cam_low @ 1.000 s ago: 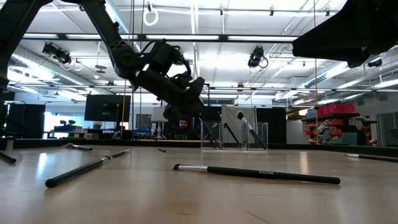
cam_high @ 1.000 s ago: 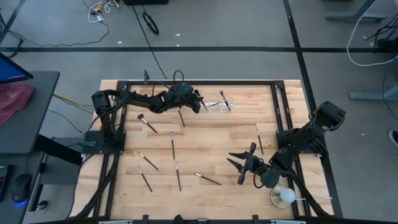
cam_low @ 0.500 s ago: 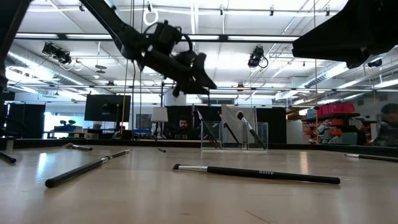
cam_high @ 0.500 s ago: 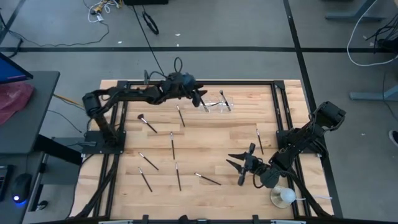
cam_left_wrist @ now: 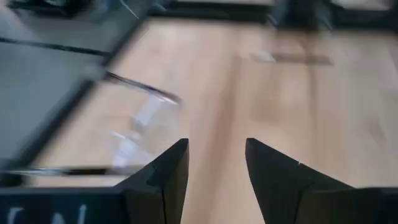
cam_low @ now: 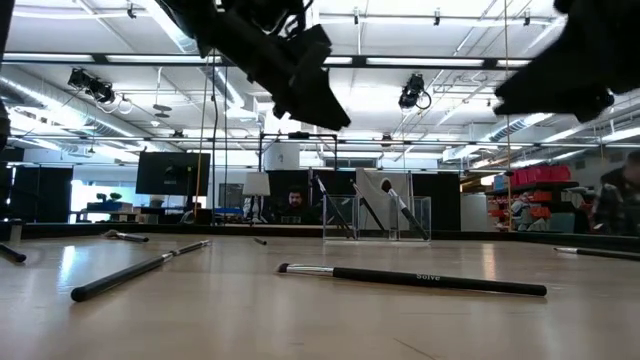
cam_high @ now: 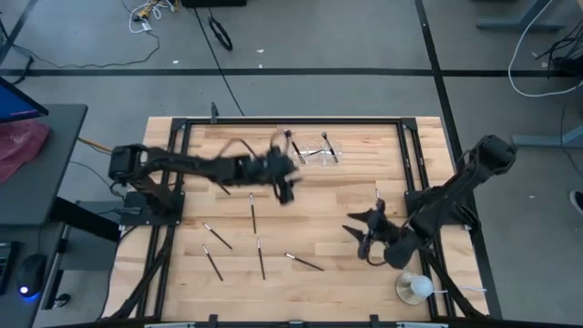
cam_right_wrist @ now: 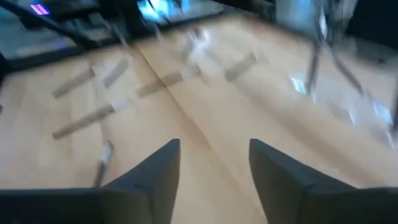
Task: Put items in baskets/containers
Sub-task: Put the black eyeshadow brush into the transparent organizer
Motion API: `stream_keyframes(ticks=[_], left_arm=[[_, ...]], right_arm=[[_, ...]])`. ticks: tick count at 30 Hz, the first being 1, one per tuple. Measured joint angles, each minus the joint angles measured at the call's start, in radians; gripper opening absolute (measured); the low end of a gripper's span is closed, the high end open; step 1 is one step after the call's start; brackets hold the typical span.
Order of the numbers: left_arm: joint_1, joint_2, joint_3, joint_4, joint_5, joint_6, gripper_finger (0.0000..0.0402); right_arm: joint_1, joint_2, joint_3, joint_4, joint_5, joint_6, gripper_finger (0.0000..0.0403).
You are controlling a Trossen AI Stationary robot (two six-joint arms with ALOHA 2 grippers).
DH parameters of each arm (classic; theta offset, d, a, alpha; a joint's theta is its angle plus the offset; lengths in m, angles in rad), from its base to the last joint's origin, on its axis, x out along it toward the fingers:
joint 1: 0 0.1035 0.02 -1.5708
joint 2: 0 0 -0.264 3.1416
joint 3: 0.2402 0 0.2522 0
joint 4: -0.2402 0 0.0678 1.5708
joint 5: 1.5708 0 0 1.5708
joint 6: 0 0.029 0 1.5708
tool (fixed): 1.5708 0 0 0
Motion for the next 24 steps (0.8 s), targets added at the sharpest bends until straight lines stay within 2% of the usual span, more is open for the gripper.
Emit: stream_keyframes(ticks=[4, 7, 11, 14, 24], left_arm=[[-0.122, 0.083, -0.001, 0.089, -0.043, -0.006, 0.0161], [-0.187, 0.159, 0.000, 0.216, -0.053, -0.015, 0.0161], [-0.237, 0.257, 0.000, 0.369, -0.056, -0.017, 0.0161], [-0.252, 0.313, 0.000, 0.449, -0.056, -0.027, 0.0160], [-0.252, 0.363, 0.000, 0.486, -0.053, -0.079, 0.0161]], right_arm=[[-0.051, -0.069, 0.000, -0.408, -0.199, 0.339, 0.0224], [-0.095, -0.070, 0.000, -0.646, -0.346, 0.517, 0.0230], [-0.142, -0.043, 0.000, -0.844, -0.422, 0.687, 0.0231], [-0.151, -0.021, -0.003, -0.881, -0.429, 0.775, 0.0231], [-0.151, 0.057, -0.128, -0.771, -0.410, 0.943, 0.0231]])
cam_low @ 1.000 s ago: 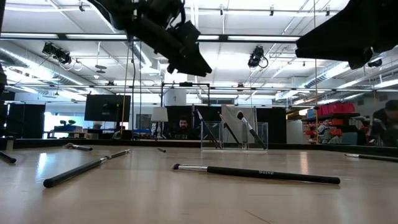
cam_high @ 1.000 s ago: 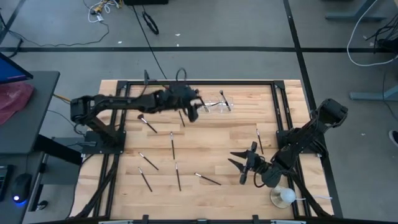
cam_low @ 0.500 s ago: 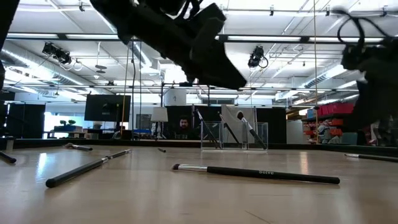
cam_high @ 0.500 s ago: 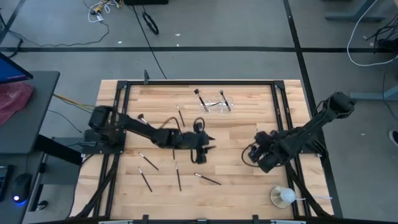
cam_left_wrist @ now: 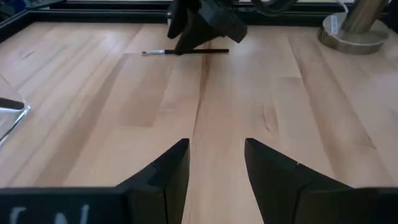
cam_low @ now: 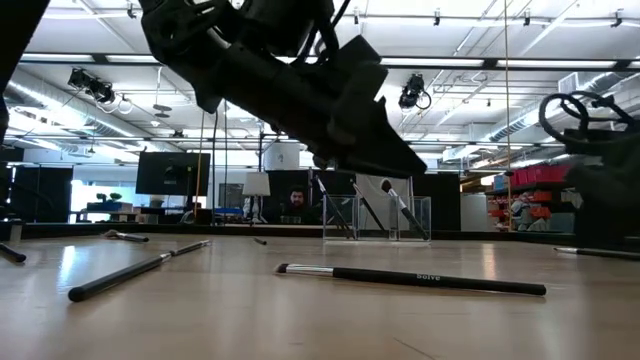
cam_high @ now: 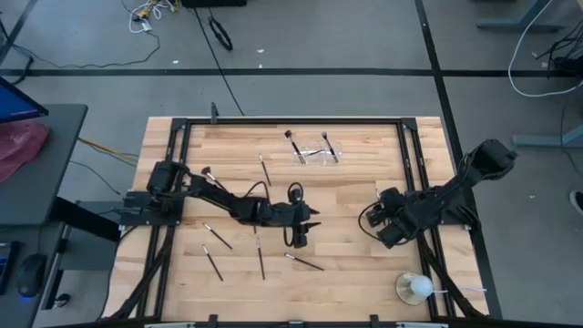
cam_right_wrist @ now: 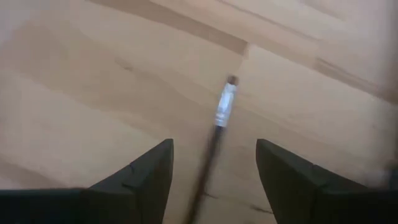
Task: Put items in baskets/containers
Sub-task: Put the black eyeshadow brush into the transparent organizer
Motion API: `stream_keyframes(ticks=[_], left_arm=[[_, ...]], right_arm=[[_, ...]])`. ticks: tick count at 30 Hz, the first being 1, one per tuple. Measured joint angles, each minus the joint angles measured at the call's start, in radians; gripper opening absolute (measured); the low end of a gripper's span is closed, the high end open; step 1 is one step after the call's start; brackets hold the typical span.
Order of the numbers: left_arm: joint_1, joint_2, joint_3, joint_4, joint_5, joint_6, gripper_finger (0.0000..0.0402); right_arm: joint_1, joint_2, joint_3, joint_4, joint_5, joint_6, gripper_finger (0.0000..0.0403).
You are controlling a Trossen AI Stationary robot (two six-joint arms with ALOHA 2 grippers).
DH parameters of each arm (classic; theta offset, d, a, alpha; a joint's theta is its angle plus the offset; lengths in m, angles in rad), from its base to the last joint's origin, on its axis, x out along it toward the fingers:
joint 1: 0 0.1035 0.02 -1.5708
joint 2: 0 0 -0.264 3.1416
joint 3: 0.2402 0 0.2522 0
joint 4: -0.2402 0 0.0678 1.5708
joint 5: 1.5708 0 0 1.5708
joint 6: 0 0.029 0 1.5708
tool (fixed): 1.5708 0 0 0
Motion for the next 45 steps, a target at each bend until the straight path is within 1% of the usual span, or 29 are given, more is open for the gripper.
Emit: stream_keyframes(ticks=[3, 6, 10, 15, 22, 29, 32, 37, 42, 45], left_arm=[[0.000, 0.000, 0.000, 0.006, 0.000, 0.000, 0.0161], [0.000, 0.000, 0.000, 0.012, 0.000, 0.001, 0.0161], [0.000, 0.000, 0.000, 0.010, 0.000, 0.001, 0.0161], [0.000, 0.000, 0.000, 0.012, 0.001, 0.001, 0.0161], [0.000, 0.000, 0.000, 0.012, 0.001, 0.002, 0.0161], [0.000, 0.000, 0.000, 0.012, 0.000, 0.003, 0.0161], [0.000, 0.000, 0.000, 0.012, 0.000, 0.003, 0.0161], [0.000, -0.001, 0.000, 0.012, 0.000, 0.022, 0.0161], [0.000, -0.001, 0.000, 0.011, 0.000, 0.024, 0.0161], [0.000, -0.001, 0.000, 0.011, -0.018, 0.035, 0.0161]], right_arm=[[0.000, 0.011, 0.002, 0.018, 0.001, 0.000, 0.0228], [0.000, 0.018, 0.001, 0.041, -0.032, -0.009, 0.0212], [0.000, 0.029, -0.012, 0.105, -0.053, -0.014, 0.0175], [0.007, 0.032, -0.070, 0.197, -0.016, -0.015, 0.0125], [0.011, 0.034, -0.075, 0.217, 0.001, -0.017, 0.0067], [0.011, 0.035, -0.076, 0.230, 0.007, -0.079, 0.0016], [0.012, 0.035, -0.076, 0.232, 0.013, -0.109, 0.0007], [0.022, 0.037, -0.080, 0.240, 0.041, -0.136, 0.0006], [0.062, 0.040, -0.070, 0.258, 0.113, -0.117, 0.0004], [0.082, 0.037, -0.038, 0.298, 0.189, -0.118, 0.0004]])
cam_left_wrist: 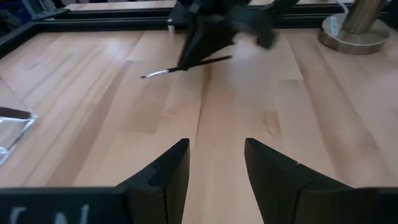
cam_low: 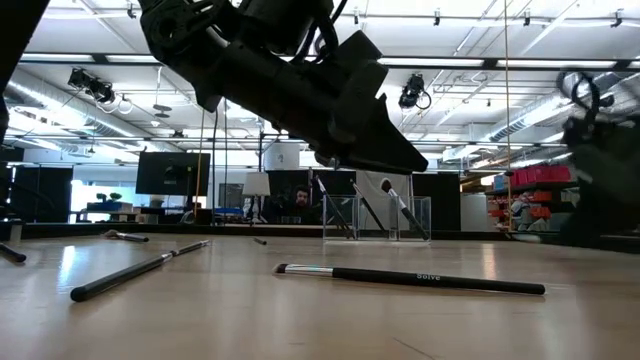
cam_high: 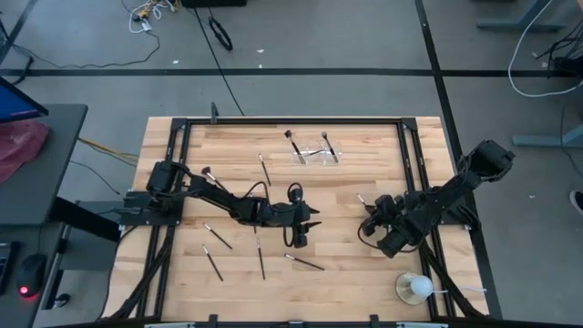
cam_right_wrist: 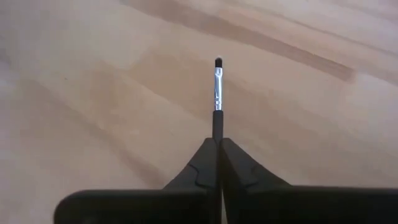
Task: Put items in baskets/containers
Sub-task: Put the black eyeshadow brush into the transparent organizer
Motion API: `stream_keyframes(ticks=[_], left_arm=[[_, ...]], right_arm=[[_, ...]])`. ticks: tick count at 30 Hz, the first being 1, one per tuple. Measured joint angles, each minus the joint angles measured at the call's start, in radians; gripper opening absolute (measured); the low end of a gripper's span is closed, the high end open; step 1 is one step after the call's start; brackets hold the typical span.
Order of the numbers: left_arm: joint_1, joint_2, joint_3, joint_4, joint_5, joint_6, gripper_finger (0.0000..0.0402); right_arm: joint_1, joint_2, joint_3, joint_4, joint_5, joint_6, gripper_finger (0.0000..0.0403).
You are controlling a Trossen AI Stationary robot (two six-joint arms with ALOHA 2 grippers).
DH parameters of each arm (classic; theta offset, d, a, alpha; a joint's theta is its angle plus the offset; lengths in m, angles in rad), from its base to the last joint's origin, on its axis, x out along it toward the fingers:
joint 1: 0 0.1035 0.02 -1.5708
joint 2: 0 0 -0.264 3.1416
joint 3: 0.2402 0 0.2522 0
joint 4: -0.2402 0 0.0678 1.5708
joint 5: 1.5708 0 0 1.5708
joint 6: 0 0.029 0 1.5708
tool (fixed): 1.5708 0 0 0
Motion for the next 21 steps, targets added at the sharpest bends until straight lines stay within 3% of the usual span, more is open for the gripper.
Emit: stream_keyframes(ticks=[6, 10, 14, 17, 21], left_arm=[[0.000, 0.000, 0.000, 0.001, -0.019, 0.030, 0.0161], [-0.005, 0.000, -0.001, 0.019, -0.008, 0.077, 0.0161], [-0.005, 0.000, -0.001, 0.098, 0.046, 0.131, 0.0161], [-0.006, 0.000, -0.001, 0.186, 0.156, 0.186, 0.0161], [-0.016, 0.000, -0.001, 0.326, 0.302, 0.230, 0.0161]], right_arm=[[0.028, -0.001, 0.058, 0.166, 0.203, -0.227, 0.0004], [0.044, -0.001, 0.082, 0.426, 0.297, -0.572, 0.0004], [0.055, -0.001, 0.084, 0.795, 0.256, -1.023, 0.0004], [0.062, -0.002, 0.084, 1.054, 0.160, -1.331, 0.0005], [0.062, -0.002, 0.085, 1.283, 0.030, -1.562, 0.0005]])
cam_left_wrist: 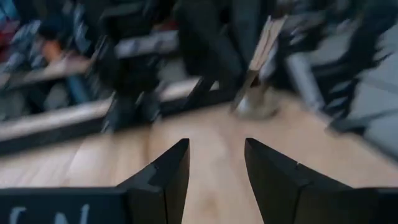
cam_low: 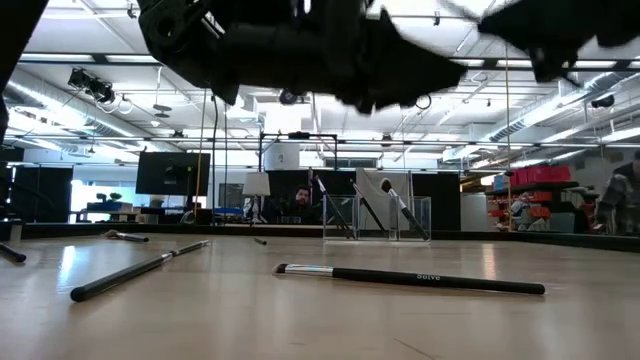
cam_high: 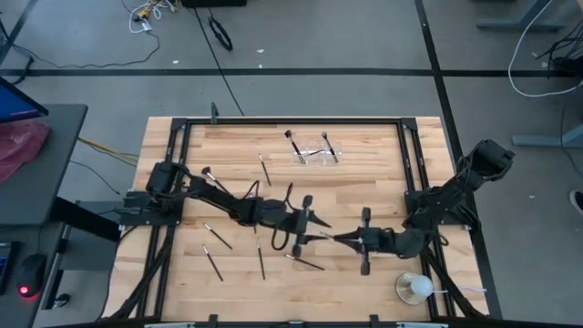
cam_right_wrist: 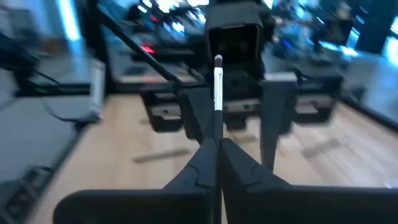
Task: Put items in baskets/containers
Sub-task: Put the black eyeshadow brush into the transparent organizer
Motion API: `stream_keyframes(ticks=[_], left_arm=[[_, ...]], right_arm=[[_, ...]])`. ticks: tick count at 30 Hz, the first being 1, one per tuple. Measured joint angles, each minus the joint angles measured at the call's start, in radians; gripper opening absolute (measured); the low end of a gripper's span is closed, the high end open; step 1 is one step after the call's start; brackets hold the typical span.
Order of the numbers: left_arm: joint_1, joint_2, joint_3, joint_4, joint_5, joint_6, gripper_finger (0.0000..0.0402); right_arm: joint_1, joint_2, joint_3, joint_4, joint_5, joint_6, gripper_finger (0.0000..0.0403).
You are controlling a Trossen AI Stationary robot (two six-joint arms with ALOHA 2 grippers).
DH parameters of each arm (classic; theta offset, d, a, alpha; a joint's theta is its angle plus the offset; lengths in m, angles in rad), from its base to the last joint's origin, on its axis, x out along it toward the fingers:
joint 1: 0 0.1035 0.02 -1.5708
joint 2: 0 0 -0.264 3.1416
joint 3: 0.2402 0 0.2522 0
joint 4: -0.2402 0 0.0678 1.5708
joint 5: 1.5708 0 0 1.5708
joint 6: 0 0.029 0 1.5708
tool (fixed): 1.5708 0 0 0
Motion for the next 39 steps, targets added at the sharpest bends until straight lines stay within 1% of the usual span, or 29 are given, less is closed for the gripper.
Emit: stream_keyframes(ticks=[2, 5, 9, 12, 14, 18, 23, 24, 27, 29, 31, 33, 35, 37, 39], left_arm=[[-0.011, 0.000, 0.000, 0.078, 0.049, 0.024, 0.0161], [-0.031, -0.001, 0.000, 0.183, 0.095, 0.059, 0.0161], [-0.051, -0.001, 0.000, 0.277, 0.070, 0.070, 0.0161], [-0.056, -0.002, 0.000, 0.278, 0.030, 0.069, 0.0158], [-0.056, -0.002, 0.000, 0.278, 0.026, 0.061, 0.0148], [-0.053, -0.002, 0.000, 0.278, 0.026, 0.049, 0.0106], [-0.052, -0.002, 0.000, 0.257, 0.024, 0.032, 0.0024], [-0.052, -0.002, 0.000, 0.245, 0.023, 0.022, 0.0017], [-0.047, -0.003, 0.000, 0.188, 0.002, -0.020, 0.0019], [-0.041, -0.016, 0.000, 0.114, -0.022, -0.055, 0.0019], [-0.031, -0.038, 0.000, 0.021, -0.042, -0.089, 0.0017], [-0.017, -0.055, 0.001, -0.055, -0.050, -0.138, 0.0017], [0.003, -0.065, 0.001, -0.112, -0.054, -0.187, 0.0017], [0.022, -0.074, 0.001, -0.157, -0.059, -0.224, 0.0019], [0.040, -0.075, 0.002, -0.181, -0.059, -0.249, 0.0021]], right_arm=[[0.000, 0.000, 0.000, 0.056, -0.035, -0.061, 0.0005], [0.000, 0.000, 0.000, 0.086, -0.047, -0.103, 0.0005], [0.000, 0.000, 0.001, 0.085, -0.050, -0.105, 0.0005], [-0.001, 0.000, 0.001, 0.086, -0.047, -0.105, 0.0005], [-0.001, 0.000, 0.001, 0.086, -0.047, -0.105, 0.0005], [-0.001, 0.000, 0.001, 0.086, -0.047, -0.105, 0.0005], [-0.003, 0.000, 0.001, 0.052, -0.049, -0.074, 0.0011], [-0.004, -0.001, 0.001, 0.031, -0.049, -0.055, 0.0016], [-0.005, -0.001, 0.001, -0.048, -0.020, 0.015, 0.0037], [-0.008, -0.010, 0.001, -0.115, 0.001, 0.078, 0.0059], [-0.015, -0.026, 0.001, -0.186, -0.001, 0.159, 0.0085], [-0.031, -0.039, 0.001, -0.259, -0.027, 0.232, 0.0113], [-0.061, -0.041, 0.001, -0.293, -0.078, 0.283, 0.0142], [-0.099, -0.037, 0.001, -0.312, -0.143, 0.294, 0.0167], [-0.135, -0.025, 0.001, -0.312, -0.184, 0.296, 0.0186]])
